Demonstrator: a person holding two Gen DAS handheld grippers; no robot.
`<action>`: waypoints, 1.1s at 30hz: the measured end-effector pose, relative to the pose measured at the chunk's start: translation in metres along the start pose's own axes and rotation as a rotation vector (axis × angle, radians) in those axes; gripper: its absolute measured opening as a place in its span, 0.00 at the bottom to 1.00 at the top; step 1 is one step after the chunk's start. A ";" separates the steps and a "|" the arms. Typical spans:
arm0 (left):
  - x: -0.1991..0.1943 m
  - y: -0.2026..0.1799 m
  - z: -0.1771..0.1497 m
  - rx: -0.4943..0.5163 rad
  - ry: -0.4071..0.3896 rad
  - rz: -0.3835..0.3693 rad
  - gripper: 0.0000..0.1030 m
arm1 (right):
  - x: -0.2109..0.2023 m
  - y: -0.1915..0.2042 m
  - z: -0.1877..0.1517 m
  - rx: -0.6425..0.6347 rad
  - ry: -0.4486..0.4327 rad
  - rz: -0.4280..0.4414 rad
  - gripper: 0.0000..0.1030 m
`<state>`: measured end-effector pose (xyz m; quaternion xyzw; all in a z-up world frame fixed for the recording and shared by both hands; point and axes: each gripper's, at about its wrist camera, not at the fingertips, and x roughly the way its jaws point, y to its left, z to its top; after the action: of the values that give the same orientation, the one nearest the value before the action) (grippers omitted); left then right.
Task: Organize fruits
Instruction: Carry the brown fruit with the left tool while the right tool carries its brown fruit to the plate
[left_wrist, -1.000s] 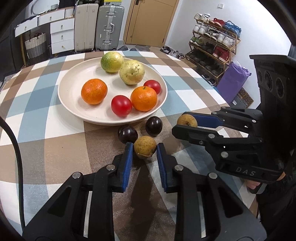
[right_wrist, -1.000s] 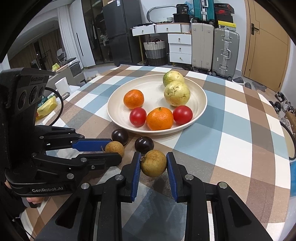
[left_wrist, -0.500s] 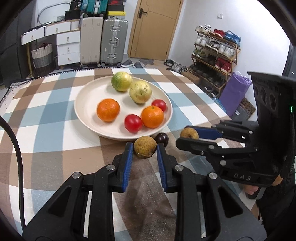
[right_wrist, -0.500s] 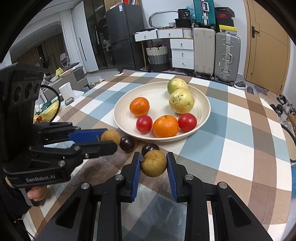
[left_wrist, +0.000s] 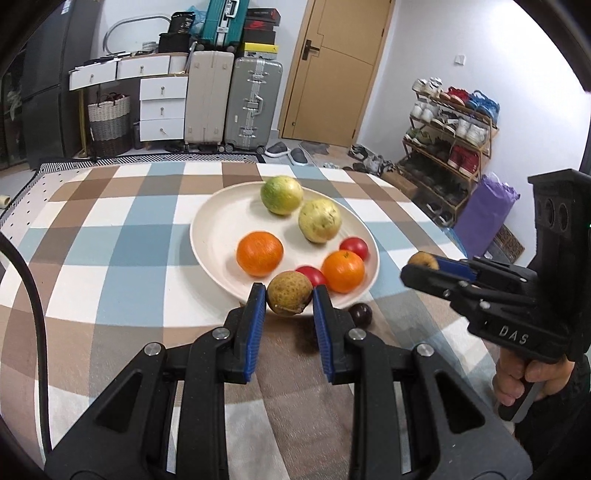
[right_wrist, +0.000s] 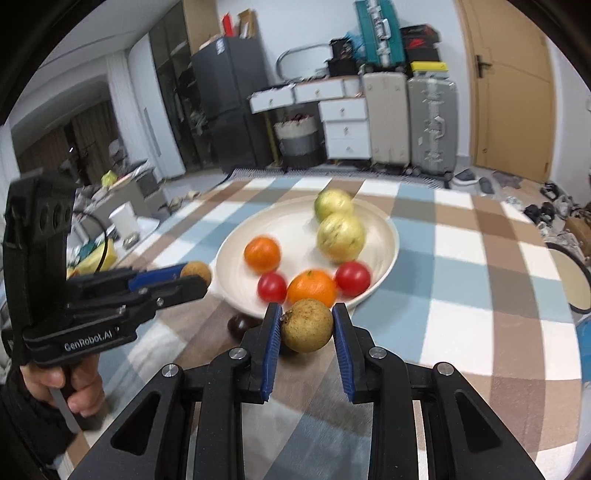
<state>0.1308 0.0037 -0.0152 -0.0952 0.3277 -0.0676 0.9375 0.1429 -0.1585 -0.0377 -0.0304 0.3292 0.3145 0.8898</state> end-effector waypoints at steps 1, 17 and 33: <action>0.000 0.001 0.002 -0.001 -0.010 0.006 0.23 | -0.001 -0.002 0.002 0.009 -0.006 -0.012 0.28; 0.021 0.021 0.029 0.024 -0.090 0.099 0.23 | 0.013 -0.022 0.029 0.087 -0.025 -0.066 0.28; 0.056 0.042 0.044 -0.022 -0.073 0.074 0.23 | 0.047 -0.042 0.044 0.131 -0.005 -0.066 0.28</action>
<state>0.2049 0.0402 -0.0243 -0.0958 0.2974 -0.0256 0.9496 0.2198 -0.1551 -0.0385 0.0178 0.3457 0.2630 0.9006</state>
